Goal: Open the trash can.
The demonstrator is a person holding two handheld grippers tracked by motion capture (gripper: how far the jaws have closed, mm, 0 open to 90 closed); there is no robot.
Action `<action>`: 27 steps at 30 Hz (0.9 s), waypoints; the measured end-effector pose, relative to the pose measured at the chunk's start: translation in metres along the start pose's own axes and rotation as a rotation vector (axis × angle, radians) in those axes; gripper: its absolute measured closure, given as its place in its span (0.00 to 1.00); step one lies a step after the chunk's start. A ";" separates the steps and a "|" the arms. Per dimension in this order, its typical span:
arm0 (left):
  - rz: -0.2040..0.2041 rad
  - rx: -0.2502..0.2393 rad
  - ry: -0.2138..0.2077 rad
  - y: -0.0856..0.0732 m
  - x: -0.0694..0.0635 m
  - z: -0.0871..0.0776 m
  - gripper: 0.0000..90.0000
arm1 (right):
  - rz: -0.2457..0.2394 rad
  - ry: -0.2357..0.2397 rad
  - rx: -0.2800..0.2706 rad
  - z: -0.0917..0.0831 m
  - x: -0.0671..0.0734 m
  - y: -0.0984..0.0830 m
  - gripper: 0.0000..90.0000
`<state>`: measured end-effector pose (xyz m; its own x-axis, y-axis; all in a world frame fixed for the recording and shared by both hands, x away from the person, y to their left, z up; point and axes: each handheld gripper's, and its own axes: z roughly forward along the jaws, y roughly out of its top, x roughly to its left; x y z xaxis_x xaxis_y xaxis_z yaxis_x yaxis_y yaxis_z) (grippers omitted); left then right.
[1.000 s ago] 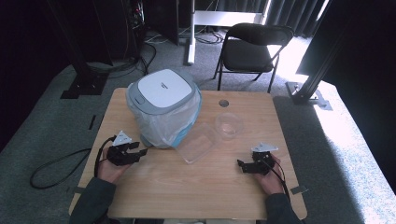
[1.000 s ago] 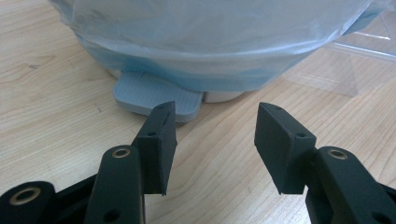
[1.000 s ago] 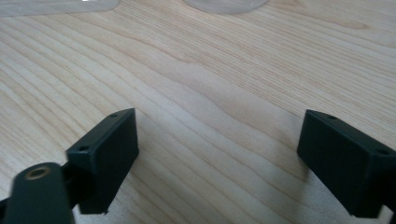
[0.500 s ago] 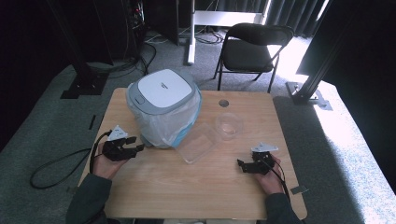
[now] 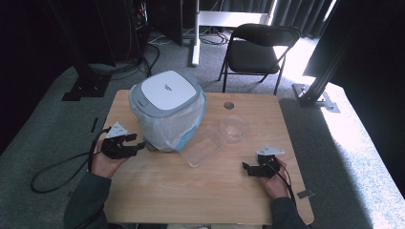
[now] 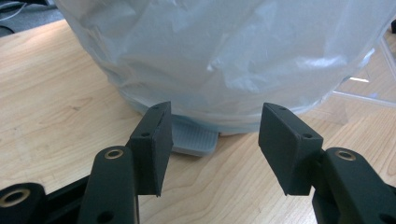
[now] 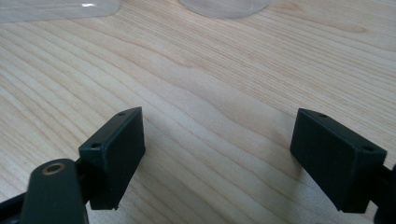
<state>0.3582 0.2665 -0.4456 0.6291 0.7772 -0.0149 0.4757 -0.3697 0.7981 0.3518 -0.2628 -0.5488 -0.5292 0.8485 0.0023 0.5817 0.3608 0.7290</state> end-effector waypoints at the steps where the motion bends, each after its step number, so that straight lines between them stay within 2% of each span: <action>1: 0.000 -0.005 0.002 0.001 0.000 -0.001 0.50 | 0.000 -0.001 0.001 0.000 0.000 0.000 0.19; 7: 0.006 -0.025 0.004 0.009 0.002 -0.008 0.52 | 0.001 -0.001 0.000 0.000 0.000 0.000 0.19; 12: 0.021 -0.044 -0.006 0.021 0.004 -0.016 0.55 | -0.001 -0.001 0.000 0.000 0.000 0.000 0.19; 27: 0.046 -0.082 0.025 0.044 0.006 -0.033 0.76 | 0.001 -0.001 0.000 0.000 0.000 0.000 0.19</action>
<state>0.3624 0.2714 -0.3911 0.6329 0.7733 0.0377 0.3937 -0.3634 0.8443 0.3518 -0.2627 -0.5488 -0.5282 0.8491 0.0025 0.5819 0.3598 0.7293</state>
